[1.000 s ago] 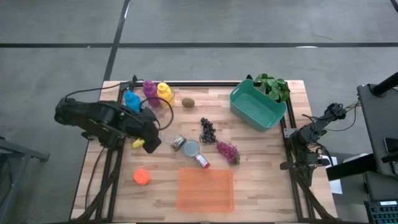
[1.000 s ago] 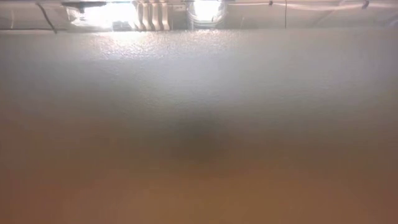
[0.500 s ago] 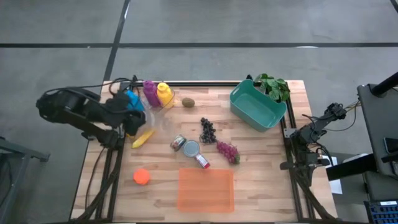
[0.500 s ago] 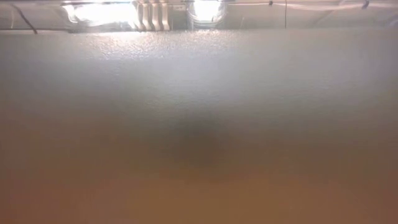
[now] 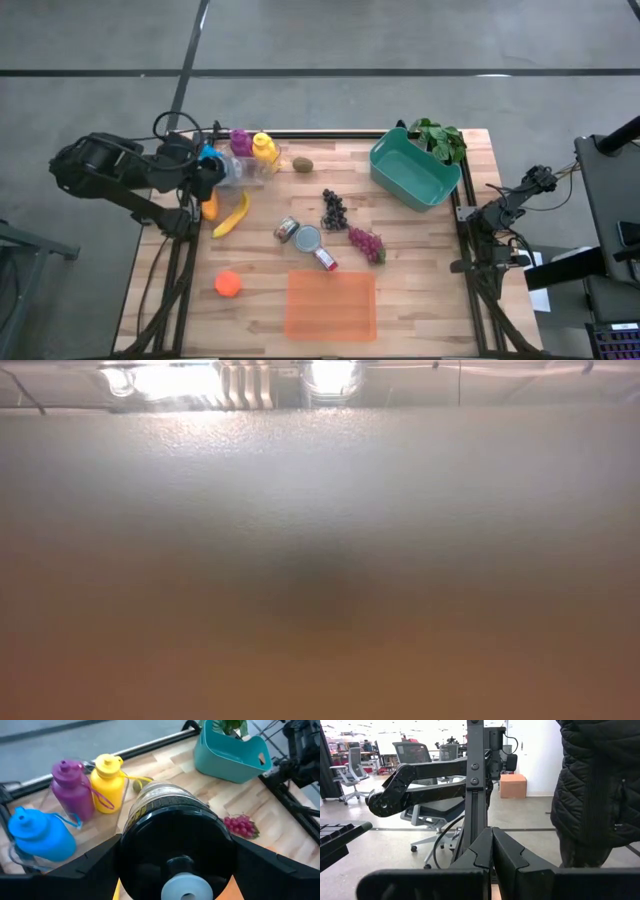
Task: Pick & Place Food Item
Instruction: Put the transparent water bottle into the transparent bin
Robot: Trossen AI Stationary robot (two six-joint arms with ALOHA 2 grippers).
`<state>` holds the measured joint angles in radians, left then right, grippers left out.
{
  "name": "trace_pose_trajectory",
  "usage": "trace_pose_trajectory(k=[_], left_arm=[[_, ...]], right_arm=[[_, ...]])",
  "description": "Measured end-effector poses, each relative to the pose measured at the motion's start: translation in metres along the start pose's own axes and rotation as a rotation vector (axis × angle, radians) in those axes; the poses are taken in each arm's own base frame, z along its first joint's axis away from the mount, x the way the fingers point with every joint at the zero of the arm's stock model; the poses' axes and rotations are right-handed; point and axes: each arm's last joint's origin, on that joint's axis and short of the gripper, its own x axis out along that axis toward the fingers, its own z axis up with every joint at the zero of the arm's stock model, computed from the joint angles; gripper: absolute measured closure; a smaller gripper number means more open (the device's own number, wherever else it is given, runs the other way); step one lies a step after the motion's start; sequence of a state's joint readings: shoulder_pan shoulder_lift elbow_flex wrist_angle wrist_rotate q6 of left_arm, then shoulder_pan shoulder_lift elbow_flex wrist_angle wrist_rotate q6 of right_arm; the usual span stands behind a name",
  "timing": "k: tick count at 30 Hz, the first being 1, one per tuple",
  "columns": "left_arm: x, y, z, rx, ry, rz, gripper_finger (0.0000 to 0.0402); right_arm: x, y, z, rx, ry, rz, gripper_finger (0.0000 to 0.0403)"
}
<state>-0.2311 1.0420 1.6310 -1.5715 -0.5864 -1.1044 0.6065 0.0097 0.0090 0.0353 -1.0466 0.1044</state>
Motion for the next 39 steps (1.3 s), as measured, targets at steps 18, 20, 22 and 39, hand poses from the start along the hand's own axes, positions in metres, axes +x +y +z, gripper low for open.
trace_pose_trajectory(k=[18,20,22,39], left_arm=[[0.023,0.009,-0.006,0.001,0.017,0.130,0.0084],[0.026,0.010,-0.007,-0.005,0.020,0.143,0.0084],[0.026,0.010,-0.007,-0.011,0.023,0.147,0.0084],[0.047,0.023,-0.018,-0.093,0.089,0.235,0.0084]], right_arm=[[0.000,0.000,0.000,0.000,0.000,0.000,0.0395],[0.000,0.000,0.000,0.000,0.000,0.000,0.0395],[0.000,0.000,0.000,0.000,0.000,0.000,0.0395],[0.000,0.000,0.000,-0.001,-0.001,0.000,0.0395]])
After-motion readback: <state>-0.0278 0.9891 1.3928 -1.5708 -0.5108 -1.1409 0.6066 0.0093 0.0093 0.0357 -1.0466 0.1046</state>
